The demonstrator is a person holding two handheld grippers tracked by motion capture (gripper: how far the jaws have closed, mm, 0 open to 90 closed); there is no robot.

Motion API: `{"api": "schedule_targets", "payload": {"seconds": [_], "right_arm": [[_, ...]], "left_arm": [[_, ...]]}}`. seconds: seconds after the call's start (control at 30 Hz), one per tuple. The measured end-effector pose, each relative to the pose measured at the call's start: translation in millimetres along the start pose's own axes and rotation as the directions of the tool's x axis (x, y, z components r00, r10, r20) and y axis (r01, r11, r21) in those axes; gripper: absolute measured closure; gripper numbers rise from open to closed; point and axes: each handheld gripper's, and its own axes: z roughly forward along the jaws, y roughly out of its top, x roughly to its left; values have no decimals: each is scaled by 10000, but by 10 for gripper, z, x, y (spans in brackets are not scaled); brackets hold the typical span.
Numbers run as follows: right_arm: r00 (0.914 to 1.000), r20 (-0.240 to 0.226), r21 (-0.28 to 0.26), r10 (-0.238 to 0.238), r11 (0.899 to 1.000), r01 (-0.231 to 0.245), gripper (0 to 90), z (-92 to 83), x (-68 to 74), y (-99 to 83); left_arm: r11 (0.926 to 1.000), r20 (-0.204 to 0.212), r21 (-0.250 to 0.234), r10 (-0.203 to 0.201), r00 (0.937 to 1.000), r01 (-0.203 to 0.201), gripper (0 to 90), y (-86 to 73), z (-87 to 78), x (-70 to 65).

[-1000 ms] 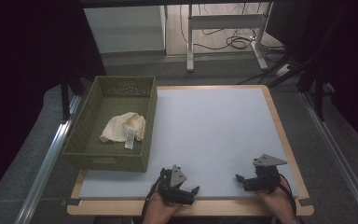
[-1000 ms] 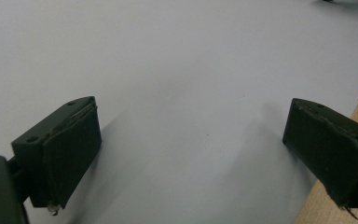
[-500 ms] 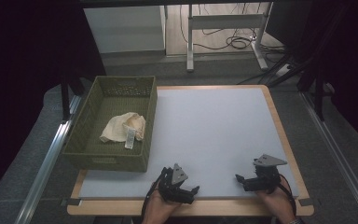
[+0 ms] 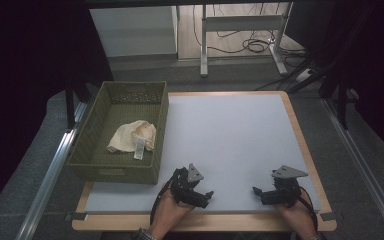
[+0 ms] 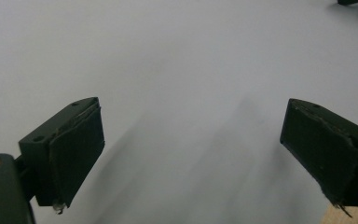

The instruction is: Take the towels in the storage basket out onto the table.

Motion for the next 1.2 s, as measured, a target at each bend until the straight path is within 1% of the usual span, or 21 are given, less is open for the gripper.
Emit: {"api": "schedule_targets", "payload": {"seconds": [0.13,0.17,0.23,0.27,0.33,0.43,0.53,0.63,0.7,0.83,1.0,1.07,1.13,1.2], "right_arm": [[10000,0,-1,-1,10000,1,11,0,0,0],[10000,-2,0,3,10000,-3,11,0,0,0],[10000,-3,6,10,10000,-10,11,0,0,0],[10000,-4,4,13,10000,-13,11,0,0,0],[10000,-2,6,14,10000,-14,12,0,1,0],[10000,-4,8,13,10000,-13,11,0,0,0],[10000,-4,8,13,10000,-13,11,0,0,0],[10000,-1,-2,33,10000,-33,11,0,1,1],[10000,-4,4,22,10000,-22,11,0,1,0],[10000,-5,6,7,10000,-7,11,0,-1,0],[10000,-3,-10,-5,10000,5,11,1,-1,-1],[10000,-1,-8,0,10000,0,11,1,-1,-1],[10000,-3,-12,-4,10000,4,11,1,-1,-1],[10000,-5,-7,-22,10000,22,11,1,-3,-1]], "left_arm": [[9997,59,235,-82,9999,81,62,87,14,80],[9995,20,306,3,10000,-4,62,114,17,94],[9988,3,491,52,10000,-52,62,173,21,125],[9988,3,491,52,10000,-52,61,173,21,125],[9983,41,587,37,10000,-39,61,228,19,156],[9974,86,711,125,9999,-131,58,296,8,174],[9968,277,792,96,9996,-117,57,378,-1,204],[9958,366,898,124,9993,-156,56,450,-4,248],[9951,418,983,62,9991,-103,56,512,-4,296],[9928,580,1190,64,9983,-133,53,617,-12,345],[9907,612,1340,153,9980,-234,48,775,-54,407],[9901,542,1374,198,9983,-271,43,843,-87,438],[9892,424,1458,122,9990,-182,30,889,-110,466],[9880,463,1538,62,9989,-133,29,932,-139,500]]}}
